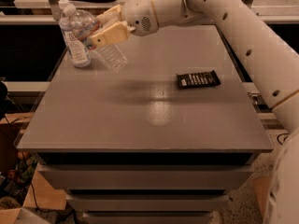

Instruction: Place water bottle upright

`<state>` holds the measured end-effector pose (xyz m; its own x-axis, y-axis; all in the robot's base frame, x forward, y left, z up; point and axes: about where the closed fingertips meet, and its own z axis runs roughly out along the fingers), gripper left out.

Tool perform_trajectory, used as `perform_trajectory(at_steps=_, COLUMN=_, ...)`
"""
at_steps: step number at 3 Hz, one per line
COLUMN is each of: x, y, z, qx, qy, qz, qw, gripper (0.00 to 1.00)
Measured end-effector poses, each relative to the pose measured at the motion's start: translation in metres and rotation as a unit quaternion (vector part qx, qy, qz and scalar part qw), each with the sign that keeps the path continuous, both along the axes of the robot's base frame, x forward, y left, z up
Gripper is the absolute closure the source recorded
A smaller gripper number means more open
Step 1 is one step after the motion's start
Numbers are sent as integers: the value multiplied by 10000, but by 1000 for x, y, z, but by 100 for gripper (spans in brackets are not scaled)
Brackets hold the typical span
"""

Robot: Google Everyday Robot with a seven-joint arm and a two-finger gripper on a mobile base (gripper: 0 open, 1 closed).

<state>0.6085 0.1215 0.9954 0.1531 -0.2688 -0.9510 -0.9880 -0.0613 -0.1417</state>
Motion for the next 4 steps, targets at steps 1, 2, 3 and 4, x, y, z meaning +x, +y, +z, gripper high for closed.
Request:
perform_trajectory(at_steps=1, x=-8, y=9, z=-8, qx=567, qy=380, qz=-7, qw=9977, gripper=100)
perform_trajectory(at_steps=2, x=-12, y=17, z=-17, qx=996, qy=634, qz=-10, qw=9930, gripper=100)
perform_trajectory(at_steps=3, x=-13, y=22, z=-22, qx=1354, qy=729, qz=15, qw=9881, gripper=100)
perform_trajectory(at_steps=4, x=-14, y=28, z=-22, qx=1561, qy=661, qz=88, qw=9855, gripper=100)
